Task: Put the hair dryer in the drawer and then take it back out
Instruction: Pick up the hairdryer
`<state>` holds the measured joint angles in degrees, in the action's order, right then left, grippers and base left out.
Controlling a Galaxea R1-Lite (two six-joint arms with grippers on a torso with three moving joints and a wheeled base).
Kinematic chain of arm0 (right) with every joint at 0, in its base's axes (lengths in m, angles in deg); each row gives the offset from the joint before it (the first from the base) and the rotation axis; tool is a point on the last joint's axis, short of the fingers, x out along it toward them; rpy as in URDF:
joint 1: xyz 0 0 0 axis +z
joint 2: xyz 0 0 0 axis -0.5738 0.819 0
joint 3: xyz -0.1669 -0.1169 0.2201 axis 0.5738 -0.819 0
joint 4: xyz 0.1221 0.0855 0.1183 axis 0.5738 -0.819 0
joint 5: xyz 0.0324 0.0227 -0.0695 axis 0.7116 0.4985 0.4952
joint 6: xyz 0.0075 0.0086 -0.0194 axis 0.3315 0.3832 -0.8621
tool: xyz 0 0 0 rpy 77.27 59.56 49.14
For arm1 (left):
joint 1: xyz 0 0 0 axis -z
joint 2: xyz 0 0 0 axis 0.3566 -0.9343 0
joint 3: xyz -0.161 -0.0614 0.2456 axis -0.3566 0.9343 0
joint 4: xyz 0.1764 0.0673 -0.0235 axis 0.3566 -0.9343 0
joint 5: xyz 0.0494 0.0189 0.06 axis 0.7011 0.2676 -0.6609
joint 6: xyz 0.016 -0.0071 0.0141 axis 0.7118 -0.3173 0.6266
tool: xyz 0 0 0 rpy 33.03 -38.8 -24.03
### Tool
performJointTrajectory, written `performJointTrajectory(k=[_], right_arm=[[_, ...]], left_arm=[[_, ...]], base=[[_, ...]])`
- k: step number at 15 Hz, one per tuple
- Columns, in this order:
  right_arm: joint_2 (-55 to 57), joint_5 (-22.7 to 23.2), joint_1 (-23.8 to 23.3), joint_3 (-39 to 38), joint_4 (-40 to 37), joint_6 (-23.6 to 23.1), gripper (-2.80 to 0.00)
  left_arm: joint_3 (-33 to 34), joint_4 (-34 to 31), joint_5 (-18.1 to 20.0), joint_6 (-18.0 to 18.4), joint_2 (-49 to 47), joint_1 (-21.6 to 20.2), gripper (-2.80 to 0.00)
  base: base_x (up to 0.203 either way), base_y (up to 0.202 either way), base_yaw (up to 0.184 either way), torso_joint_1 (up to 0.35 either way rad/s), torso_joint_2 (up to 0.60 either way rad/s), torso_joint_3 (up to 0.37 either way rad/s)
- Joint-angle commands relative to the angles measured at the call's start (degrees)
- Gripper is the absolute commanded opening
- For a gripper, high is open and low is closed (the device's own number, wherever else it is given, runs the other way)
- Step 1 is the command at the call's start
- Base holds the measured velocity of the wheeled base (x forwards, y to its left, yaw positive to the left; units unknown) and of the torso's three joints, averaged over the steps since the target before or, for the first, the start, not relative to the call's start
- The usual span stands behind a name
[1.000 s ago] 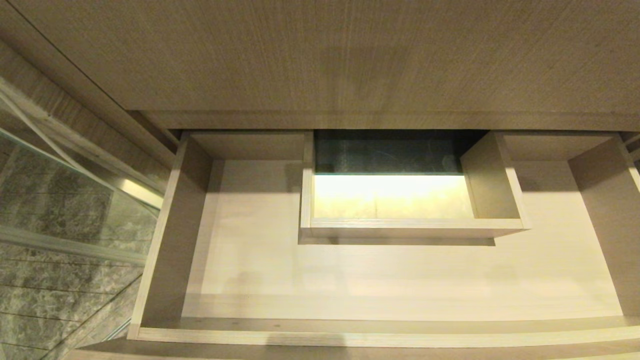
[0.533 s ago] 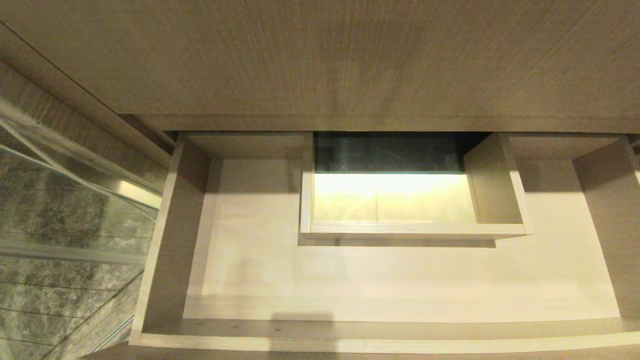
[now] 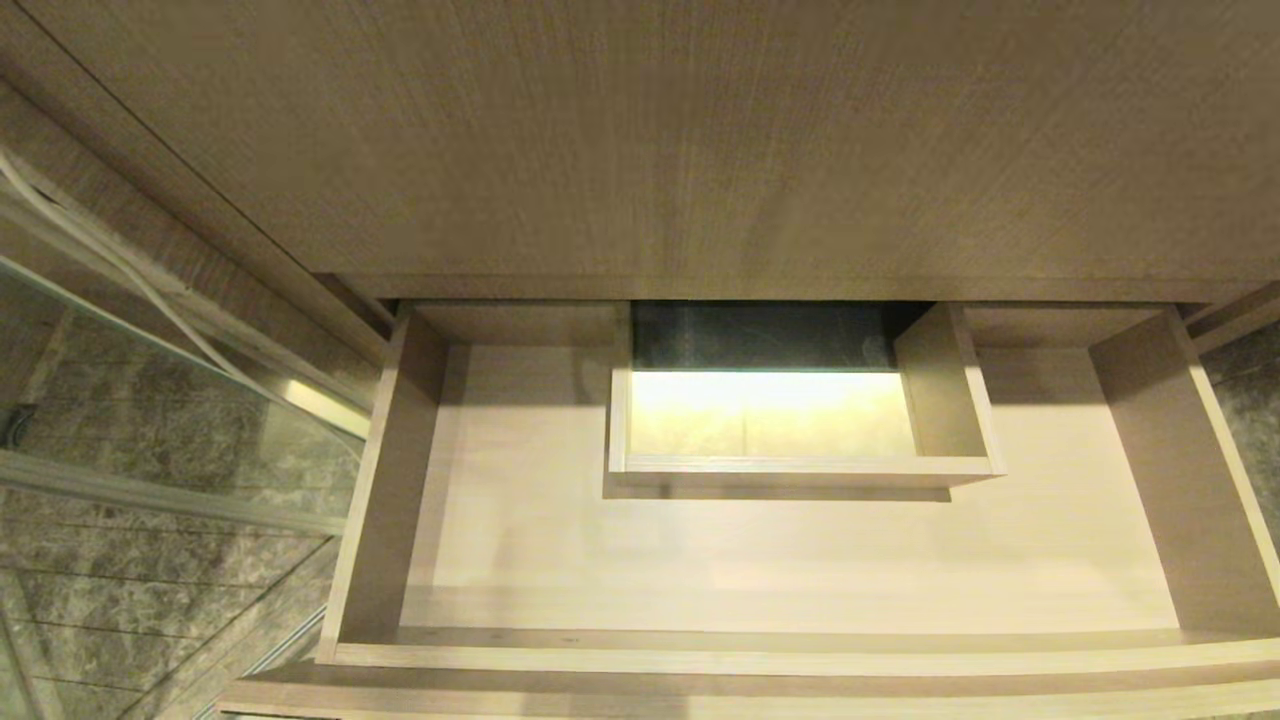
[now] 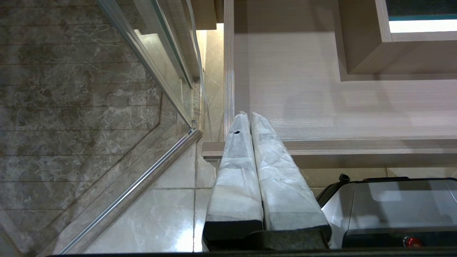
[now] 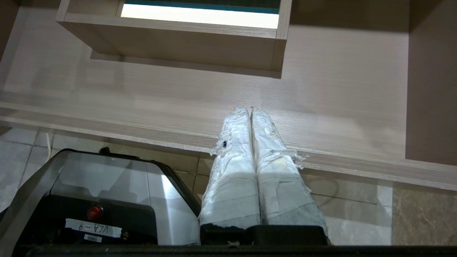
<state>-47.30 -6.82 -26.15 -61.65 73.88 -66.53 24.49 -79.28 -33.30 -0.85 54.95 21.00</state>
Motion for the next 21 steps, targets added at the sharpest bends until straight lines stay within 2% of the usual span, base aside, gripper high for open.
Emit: performJointTrajectory(k=[1, 4, 9, 21], right_arm=[[-2.2, 0.1, 0.0, 0.0, -0.1, -0.1, -2.80], [-2.2, 0.0, 0.0, 0.0, 0.0, 0.1, -2.80], [-2.2, 0.0, 0.0, 0.0, 0.0, 0.4, -2.80], [-2.2, 0.0, 0.0, 0.0, 0.0, 0.5, -2.80]], left_arm=[[0.1, 0.0, 0.0, 0.0, 0.0, 0.0, -2.80], [0.1, 0.0, 0.0, 0.0, 0.0, 0.0, -2.80], [0.1, 0.0, 0.0, 0.0, 0.0, 0.1, -2.80], [0.1, 0.0, 0.0, 0.0, 0.0, 0.0, -2.80]], base=[[0.000, 0.000, 0.000, 0.000, 0.00, 0.000], [0.000, 0.000, 0.000, 0.035, -0.06, -0.032], [0.000, 0.000, 0.000, 0.142, -0.41, -0.191], [0.000, 0.000, 0.000, 0.302, -0.51, -0.243]])
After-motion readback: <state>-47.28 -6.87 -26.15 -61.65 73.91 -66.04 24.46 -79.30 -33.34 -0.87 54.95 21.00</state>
